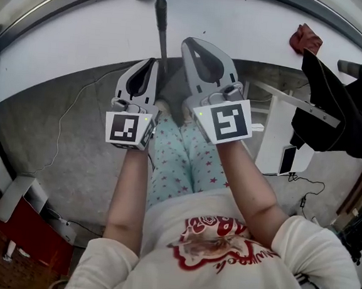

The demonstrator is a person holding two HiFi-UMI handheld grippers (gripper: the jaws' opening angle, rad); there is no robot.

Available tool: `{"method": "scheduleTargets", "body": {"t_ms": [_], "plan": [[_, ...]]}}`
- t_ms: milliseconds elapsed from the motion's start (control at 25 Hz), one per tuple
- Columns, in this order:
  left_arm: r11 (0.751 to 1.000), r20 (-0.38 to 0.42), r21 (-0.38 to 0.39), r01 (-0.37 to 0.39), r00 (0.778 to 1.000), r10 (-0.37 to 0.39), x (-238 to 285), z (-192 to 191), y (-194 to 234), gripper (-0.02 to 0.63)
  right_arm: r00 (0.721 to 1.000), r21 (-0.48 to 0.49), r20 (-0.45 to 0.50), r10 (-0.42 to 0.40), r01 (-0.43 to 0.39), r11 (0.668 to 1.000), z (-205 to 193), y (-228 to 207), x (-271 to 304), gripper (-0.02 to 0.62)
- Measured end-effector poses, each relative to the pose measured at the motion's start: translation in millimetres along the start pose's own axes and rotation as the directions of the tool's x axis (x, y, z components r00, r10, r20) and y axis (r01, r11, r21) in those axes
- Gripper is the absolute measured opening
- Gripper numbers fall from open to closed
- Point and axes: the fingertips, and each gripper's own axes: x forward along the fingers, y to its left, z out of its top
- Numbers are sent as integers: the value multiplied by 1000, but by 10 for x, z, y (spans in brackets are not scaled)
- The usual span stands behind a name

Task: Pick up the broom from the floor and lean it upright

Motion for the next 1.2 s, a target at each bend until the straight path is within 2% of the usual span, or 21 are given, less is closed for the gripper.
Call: {"method": "scheduleTargets", "body": {"t_ms": [160, 400, 680, 840, 960, 1200], "plan": [[1000, 32, 11, -14, 999, 14, -76, 130, -84, 21, 997, -50, -19, 80, -81, 995, 20, 158, -46, 26], [999, 120, 18, -33, 992, 30, -296, 340, -216, 21, 991, -55, -37, 128, -130, 990, 5, 320, -188, 25], [999, 195, 20, -30, 980, 26, -628, 514, -374, 21, 986, -86, -6, 167, -167, 982, 158, 625, -452, 25], [999, 230, 39, -6, 973, -3, -970, 561, -533, 21, 991, -89, 12, 136, -135, 987, 168, 849, -796, 25], [996, 223, 86, 3, 975, -22, -1345, 423, -636, 21, 995, -90, 21, 93, -91, 992, 65, 1076, -1144, 25], [989, 238, 137, 52, 968, -84, -2450, 171, -959, 21, 998, -50, 62, -32, 35, 998, -38, 1670, -2080, 25]]}}
